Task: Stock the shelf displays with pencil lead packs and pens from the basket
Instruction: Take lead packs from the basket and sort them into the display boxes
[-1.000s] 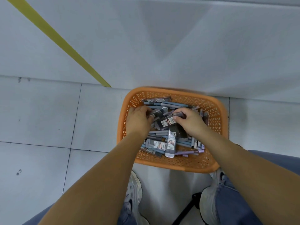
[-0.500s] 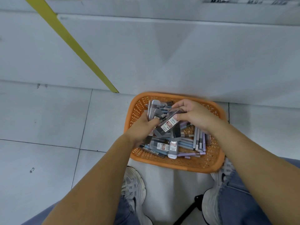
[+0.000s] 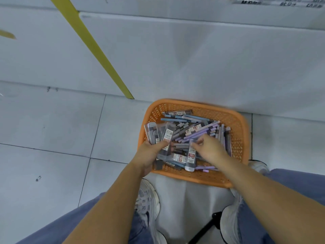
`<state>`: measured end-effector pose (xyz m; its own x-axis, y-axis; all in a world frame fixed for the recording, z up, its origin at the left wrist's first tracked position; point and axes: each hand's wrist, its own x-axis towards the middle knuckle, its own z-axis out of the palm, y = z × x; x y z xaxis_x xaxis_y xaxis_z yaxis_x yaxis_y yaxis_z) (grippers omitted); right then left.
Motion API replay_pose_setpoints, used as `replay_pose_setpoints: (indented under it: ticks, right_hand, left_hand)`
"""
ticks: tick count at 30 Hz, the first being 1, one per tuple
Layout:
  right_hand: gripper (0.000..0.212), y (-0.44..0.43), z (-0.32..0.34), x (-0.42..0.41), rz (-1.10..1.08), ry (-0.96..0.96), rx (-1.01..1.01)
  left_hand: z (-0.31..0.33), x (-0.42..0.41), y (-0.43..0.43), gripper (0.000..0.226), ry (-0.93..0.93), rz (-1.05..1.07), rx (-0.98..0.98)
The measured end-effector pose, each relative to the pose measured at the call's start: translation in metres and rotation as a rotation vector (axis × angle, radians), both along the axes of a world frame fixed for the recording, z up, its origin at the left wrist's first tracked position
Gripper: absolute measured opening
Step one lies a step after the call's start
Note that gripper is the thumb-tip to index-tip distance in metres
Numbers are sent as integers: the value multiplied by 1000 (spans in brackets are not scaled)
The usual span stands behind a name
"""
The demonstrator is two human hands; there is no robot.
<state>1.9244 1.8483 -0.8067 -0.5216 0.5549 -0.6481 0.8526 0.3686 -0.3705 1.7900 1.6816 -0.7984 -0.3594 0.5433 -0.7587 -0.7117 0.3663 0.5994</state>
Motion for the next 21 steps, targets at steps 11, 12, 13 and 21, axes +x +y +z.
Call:
replay_pose_setpoints:
  ticks: [11, 12, 13, 21]
  right_hand:
    - [24, -4, -18, 4, -157, 152, -65]
    - [16, 5, -14, 1, -78, 203, -14]
    - [14, 15, -11, -3, -3, 251, 63]
    - [24, 49, -10, -31, 289, 132, 256]
  left_hand:
    - [-7, -16, -11, 21, -43, 24, -16]
    - [-7, -15, -9, 21, -47, 33, -10]
    - [-7, -14, -8, 22, -48, 38, -2]
    - [0, -12, -8, 24, -58, 47, -13]
